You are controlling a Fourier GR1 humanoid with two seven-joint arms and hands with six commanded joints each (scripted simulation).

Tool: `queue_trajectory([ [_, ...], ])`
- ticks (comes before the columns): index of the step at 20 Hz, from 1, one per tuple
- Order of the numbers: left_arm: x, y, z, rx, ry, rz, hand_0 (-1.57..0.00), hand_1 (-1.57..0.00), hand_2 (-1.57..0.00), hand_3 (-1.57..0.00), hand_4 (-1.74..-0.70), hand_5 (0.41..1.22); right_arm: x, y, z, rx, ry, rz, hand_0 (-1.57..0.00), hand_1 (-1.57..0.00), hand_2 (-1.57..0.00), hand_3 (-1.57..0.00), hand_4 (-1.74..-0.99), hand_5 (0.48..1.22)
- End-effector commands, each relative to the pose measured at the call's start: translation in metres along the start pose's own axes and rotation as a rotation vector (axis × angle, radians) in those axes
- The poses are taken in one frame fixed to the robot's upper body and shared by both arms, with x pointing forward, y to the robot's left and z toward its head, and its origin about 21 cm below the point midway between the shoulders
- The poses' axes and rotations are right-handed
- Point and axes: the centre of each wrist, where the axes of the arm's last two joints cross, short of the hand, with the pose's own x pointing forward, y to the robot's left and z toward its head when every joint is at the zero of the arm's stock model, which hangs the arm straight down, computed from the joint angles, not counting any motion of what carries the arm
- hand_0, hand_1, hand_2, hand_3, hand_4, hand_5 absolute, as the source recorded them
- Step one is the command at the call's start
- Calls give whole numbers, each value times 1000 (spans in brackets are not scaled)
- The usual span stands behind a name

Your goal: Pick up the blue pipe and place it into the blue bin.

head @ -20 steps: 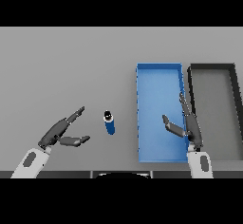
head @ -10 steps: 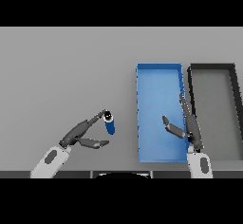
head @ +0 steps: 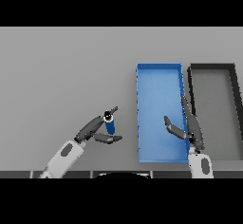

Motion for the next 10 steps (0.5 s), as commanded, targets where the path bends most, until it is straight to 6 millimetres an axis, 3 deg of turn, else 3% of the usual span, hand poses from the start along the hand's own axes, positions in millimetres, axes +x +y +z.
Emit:
queue_trajectory([
  [1, 1, -3, -2, -8, -17, 22, 1, 1, 1, 1, -1078, 428, -1, -1, 1, 2, 3, 8, 1, 1, 1, 1, -1207, 646],
  [4, 4, -8, -10, -6, -70, 68, 1, 0, -54, -40, -1140, 502, 1, -1, 1, -6, -10, 15, 1, 1, 1, 1, -1210, 653],
  [6, 1, -13, -12, 2, -86, 136, -10, -156, -308, -276, -1243, 613, 0, -2, 2, -2, -9, 0, 1, 1, 1, 1, -1217, 655],
  [7, 0, -14, -15, 10, -82, 168, -125, -319, -485, -535, -1281, 735, -1, -1, 1, 2, 1, -5, 1, 1, 1, 1, -1220, 656],
  [8, 0, -14, -17, 21, -95, 187, -359, -547, -689, -742, -1369, 832, 0, 1, -1, 1, -4, -7, 1, 1, 1, 1, -1220, 656],
  [10, -1, -18, -18, 15, -78, 188, -796, -915, -1006, -1030, -1497, 972, -1, -1, -1, 4, -12, -3, 1, 1, 1, 1, -1224, 658],
])
